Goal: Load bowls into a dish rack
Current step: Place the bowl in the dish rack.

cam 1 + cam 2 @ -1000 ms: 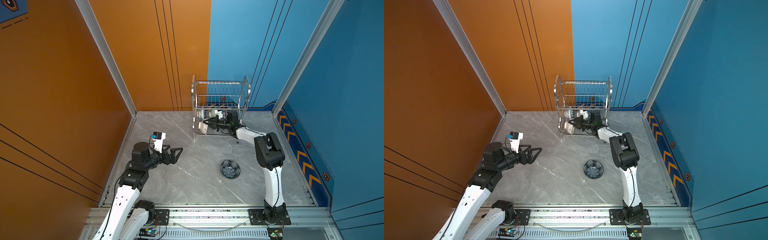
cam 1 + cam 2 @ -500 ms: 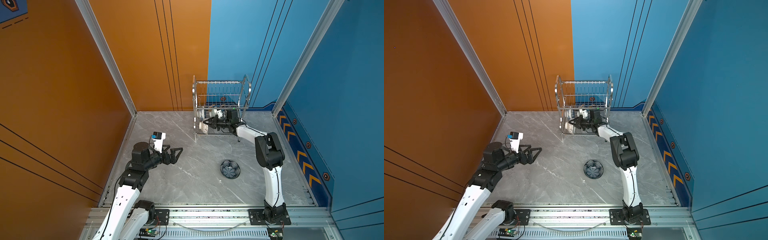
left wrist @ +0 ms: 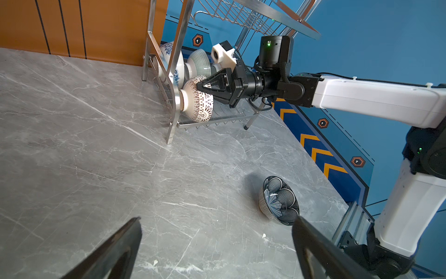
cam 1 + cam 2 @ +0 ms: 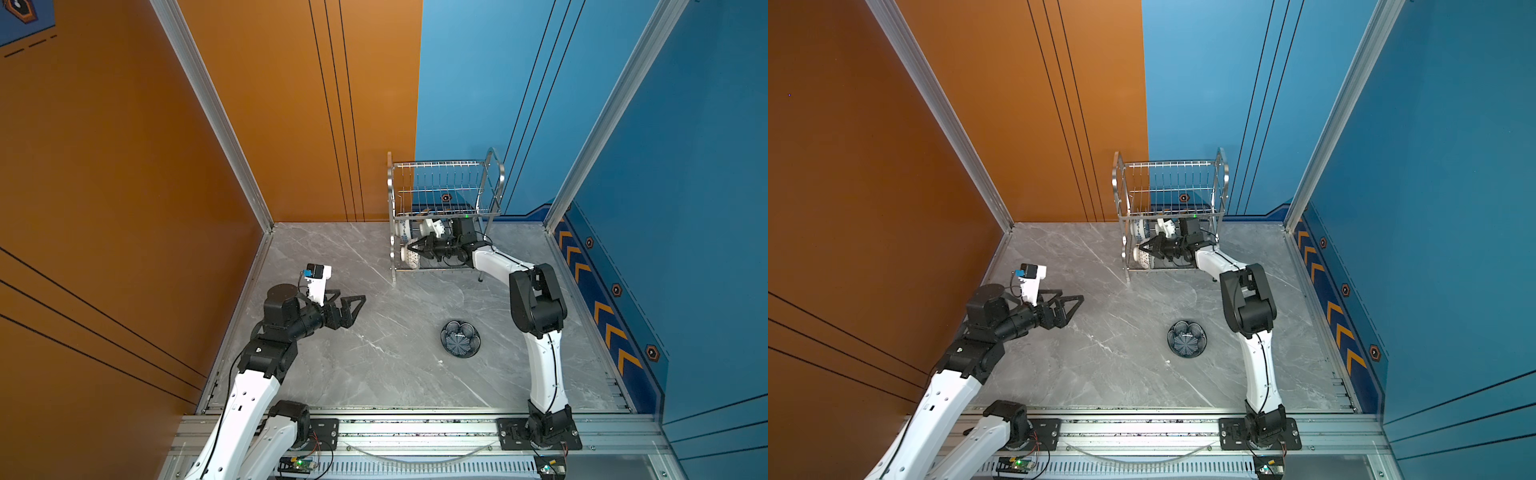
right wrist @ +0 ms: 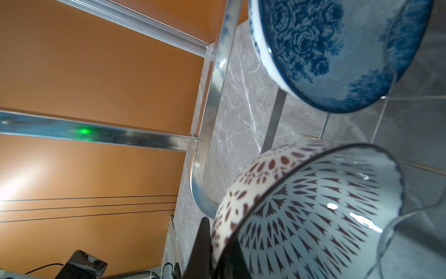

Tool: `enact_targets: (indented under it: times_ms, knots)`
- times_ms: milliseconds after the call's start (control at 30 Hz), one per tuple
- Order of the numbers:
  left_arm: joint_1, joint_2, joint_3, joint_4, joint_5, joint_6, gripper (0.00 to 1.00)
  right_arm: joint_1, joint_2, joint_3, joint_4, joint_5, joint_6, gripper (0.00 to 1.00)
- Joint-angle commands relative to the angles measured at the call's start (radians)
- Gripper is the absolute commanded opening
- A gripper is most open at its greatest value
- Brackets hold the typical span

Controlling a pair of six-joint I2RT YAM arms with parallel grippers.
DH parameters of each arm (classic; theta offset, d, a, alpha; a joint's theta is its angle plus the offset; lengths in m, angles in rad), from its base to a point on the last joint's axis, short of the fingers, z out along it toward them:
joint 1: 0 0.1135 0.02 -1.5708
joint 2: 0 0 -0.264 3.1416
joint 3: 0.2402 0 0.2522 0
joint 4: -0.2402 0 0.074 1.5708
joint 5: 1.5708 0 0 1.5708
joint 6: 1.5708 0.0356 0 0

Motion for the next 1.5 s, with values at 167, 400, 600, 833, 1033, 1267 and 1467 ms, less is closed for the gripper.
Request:
enact_targets:
  times_ms: [167,400,600,833,1033,1267,1467]
  knots:
    - [0.000,0.002,-0.018,0.010,0.021,-0.009,0.98,-0.006,0.030,0.029,-0.143,-0.056,-0.092,0.05]
    - [-0.002,0.001,-0.018,0.010,0.021,-0.009,0.98,-0.007,0.027,0.034,-0.174,-0.054,-0.126,0.13]
    - [-0.002,0.003,-0.018,0.010,0.021,-0.009,0.98,-0.010,0.011,0.032,-0.208,-0.034,-0.153,0.20]
    - [-0.002,0.004,-0.018,0.010,0.022,-0.009,0.98,-0.011,-0.023,0.027,-0.256,0.001,-0.199,0.25]
    - [-0.004,0.006,-0.018,0.010,0.023,-0.009,0.98,-0.016,-0.042,0.027,-0.263,0.010,-0.203,0.27]
    - [-0.004,0.007,-0.018,0.010,0.024,-0.009,0.98,-0.020,-0.074,0.011,-0.273,0.031,-0.218,0.29]
    - [-0.004,0.005,-0.018,0.010,0.024,-0.009,0.98,-0.026,-0.090,-0.003,-0.272,0.030,-0.221,0.30]
